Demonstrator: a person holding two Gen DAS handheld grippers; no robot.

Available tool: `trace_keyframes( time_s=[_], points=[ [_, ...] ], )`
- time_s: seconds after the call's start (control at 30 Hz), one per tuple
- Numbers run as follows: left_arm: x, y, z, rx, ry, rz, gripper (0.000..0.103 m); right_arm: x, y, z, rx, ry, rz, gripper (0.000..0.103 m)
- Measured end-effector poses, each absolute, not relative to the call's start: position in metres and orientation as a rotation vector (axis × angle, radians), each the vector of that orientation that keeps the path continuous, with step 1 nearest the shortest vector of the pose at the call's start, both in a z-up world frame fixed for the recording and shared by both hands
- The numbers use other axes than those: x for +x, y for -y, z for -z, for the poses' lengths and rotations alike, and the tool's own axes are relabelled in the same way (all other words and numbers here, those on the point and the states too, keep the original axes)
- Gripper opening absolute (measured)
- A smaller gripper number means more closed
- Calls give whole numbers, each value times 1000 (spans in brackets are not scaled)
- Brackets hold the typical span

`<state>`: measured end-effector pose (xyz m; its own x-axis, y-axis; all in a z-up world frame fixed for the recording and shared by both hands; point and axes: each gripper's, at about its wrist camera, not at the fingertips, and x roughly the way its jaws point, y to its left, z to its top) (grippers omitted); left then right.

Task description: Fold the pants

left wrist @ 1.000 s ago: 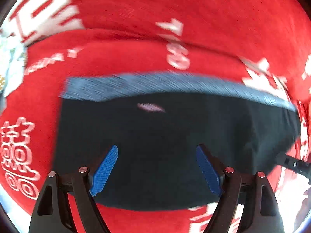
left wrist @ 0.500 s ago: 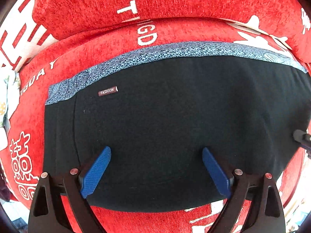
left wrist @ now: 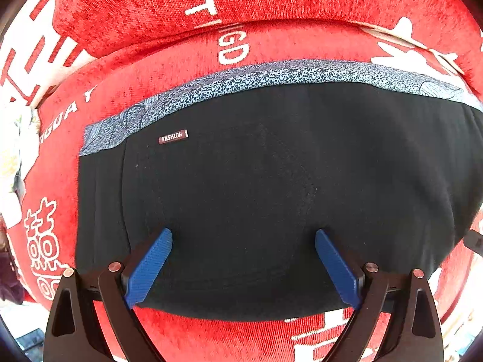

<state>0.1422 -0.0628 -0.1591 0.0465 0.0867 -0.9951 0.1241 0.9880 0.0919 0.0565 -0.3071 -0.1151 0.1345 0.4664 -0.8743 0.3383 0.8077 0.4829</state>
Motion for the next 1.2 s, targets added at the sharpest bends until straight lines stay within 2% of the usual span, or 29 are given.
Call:
trace_keyframes(
  time_s=[0.07, 0.13, 0.23, 0.3, 0.37, 0.53, 0.73, 0.87, 1.03, 1.13, 1.17, 1.2],
  points=[
    [143, 66, 156, 186, -1529, 18, 96, 52, 313, 111, 662, -1471, -101, 15],
    [144, 72, 149, 193, -1523, 21, 96, 49, 317, 108, 651, -1473, -99, 20],
    [142, 84, 135, 197, -1510, 39, 96, 47, 321, 103, 627, -1470, -91, 33],
    [141, 96, 127, 202, -1503, 58, 96, 45, 325, 100, 617, -1467, -87, 45],
    [140, 107, 121, 206, -1501, 79, 96, 42, 334, 96, 612, -1456, -89, 49],
    [142, 152, 119, 229, -1484, 122, 96, 40, 381, 87, 631, -1402, -48, 49],
    [149, 188, 128, 191, -1481, 63, 96, 40, 486, 87, 726, -1315, 87, 49],
    [147, 165, 137, 101, -1486, -86, 96, 52, 569, 103, 829, -1236, 175, 49],
    [138, 144, 154, 5, -1501, -174, 97, 77, 628, 136, 932, -1187, 191, 49],
    [136, 139, 162, -65, -1512, -183, 103, 93, 640, 153, 954, -1183, 164, 49],
    [136, 137, 163, -80, -1514, -181, 103, 97, 641, 153, 949, -1185, 164, 48],
    [137, 136, 163, -79, -1517, -179, 103, 100, 643, 150, 915, -1205, 175, 27]
  ],
)
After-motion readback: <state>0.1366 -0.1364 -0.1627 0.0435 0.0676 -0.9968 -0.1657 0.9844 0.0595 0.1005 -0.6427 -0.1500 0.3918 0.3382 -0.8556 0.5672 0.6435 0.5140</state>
